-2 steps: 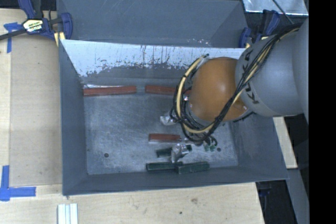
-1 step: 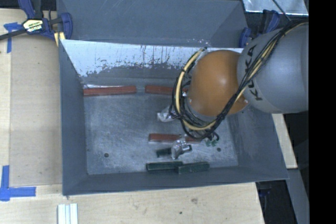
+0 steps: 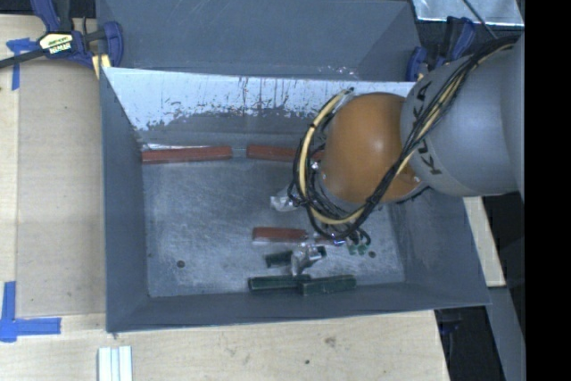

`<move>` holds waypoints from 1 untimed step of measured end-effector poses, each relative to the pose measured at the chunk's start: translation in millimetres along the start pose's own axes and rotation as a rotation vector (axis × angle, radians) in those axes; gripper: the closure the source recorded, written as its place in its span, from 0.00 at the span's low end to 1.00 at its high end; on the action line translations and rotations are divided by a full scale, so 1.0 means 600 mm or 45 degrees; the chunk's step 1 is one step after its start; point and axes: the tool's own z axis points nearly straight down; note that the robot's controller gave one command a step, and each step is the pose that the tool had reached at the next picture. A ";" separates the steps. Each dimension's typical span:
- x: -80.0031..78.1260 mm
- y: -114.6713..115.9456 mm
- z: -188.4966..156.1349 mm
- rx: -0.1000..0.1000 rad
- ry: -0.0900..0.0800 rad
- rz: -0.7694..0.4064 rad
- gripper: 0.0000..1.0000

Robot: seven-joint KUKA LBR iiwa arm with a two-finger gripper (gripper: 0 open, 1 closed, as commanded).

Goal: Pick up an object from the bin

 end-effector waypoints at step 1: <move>-0.029 0.012 0.013 0.002 -0.031 0.101 1.00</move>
Offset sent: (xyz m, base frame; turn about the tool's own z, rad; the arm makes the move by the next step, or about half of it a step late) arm 0.0000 0.0000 0.0000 0.0000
